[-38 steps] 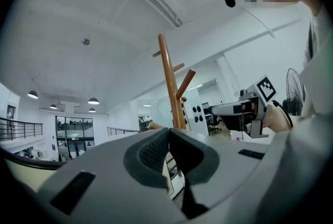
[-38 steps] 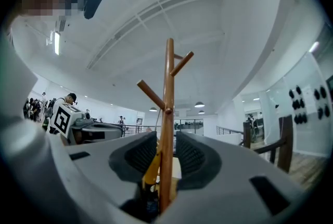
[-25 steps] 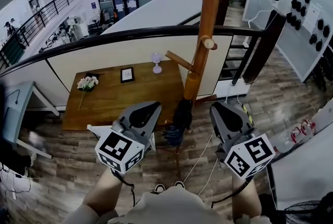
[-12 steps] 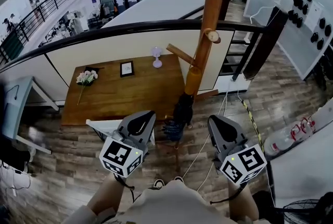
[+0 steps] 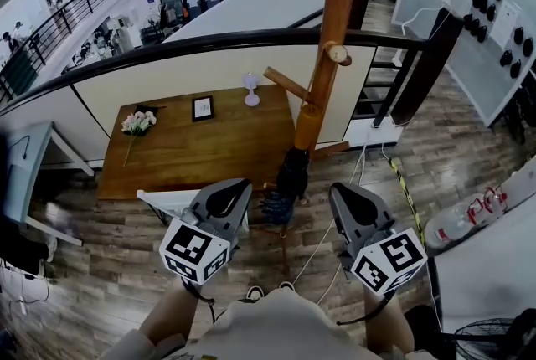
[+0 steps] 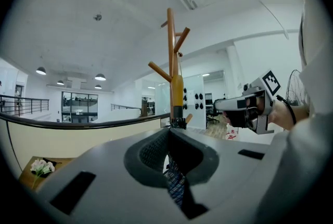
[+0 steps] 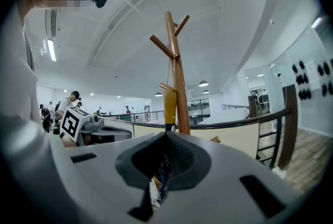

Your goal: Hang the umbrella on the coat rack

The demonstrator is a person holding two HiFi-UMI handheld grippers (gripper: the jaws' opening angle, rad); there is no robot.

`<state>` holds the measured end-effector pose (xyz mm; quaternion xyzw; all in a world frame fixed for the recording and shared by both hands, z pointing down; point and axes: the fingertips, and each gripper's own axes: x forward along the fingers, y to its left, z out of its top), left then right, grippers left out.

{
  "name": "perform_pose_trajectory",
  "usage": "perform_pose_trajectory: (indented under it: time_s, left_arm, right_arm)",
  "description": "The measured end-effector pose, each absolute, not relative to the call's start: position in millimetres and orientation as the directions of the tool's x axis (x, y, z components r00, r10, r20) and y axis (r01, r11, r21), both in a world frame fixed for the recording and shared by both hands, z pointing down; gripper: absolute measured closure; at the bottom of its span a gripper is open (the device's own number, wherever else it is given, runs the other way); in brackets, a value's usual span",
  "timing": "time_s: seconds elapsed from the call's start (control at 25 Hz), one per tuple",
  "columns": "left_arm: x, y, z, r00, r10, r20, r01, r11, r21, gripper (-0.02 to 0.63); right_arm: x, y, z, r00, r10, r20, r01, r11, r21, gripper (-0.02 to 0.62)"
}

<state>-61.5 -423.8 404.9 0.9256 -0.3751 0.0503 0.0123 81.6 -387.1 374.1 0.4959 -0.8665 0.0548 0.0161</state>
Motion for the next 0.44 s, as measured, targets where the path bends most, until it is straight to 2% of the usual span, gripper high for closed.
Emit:
perform_pose_trajectory:
  time_s: [0.44]
  left_arm:
    - [-67.4, -426.5, 401.7, 0.697, -0.709, 0.109, -0.711, -0.703, -0.018, 0.603]
  right_arm:
    - [74.9, -387.6, 367.4, -0.508, -0.859, 0.072, -0.861, 0.507, -0.025, 0.592]
